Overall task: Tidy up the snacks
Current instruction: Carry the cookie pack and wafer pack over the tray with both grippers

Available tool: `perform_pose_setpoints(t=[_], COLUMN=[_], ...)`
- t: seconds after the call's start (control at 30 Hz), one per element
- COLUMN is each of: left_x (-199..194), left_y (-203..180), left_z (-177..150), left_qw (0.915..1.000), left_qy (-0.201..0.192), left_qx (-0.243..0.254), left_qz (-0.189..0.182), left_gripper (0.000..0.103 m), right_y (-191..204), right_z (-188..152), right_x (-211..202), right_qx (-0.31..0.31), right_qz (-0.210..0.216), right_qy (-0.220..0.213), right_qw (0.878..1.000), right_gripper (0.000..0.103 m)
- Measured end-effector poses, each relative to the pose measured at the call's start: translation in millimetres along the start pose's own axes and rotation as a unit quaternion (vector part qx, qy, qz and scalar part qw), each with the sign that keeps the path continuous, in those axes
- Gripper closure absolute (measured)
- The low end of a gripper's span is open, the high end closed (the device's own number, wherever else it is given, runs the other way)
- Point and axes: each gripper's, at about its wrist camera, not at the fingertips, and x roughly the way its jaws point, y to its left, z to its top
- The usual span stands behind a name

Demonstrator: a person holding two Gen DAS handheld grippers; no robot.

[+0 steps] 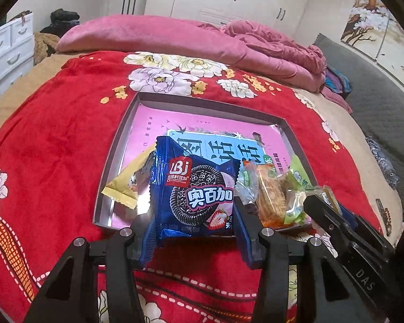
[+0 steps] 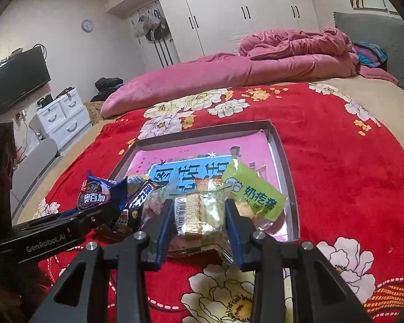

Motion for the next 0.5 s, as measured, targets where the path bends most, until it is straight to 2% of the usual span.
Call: perform_pose_setpoints(t=[0.5], left_x=[22], left_y=[-2], left_z=[0], left_qw=[0.9997], left_qy=[0.009], left_qx=[0.015], left_qz=[0.015], left_gripper=[0.052], right_y=[3], right_z=[4], right_x=[14], right_qx=[0.0], right_qz=[0.005], right_qy=[0.003], right_qw=[1.0], right_gripper=[0.065])
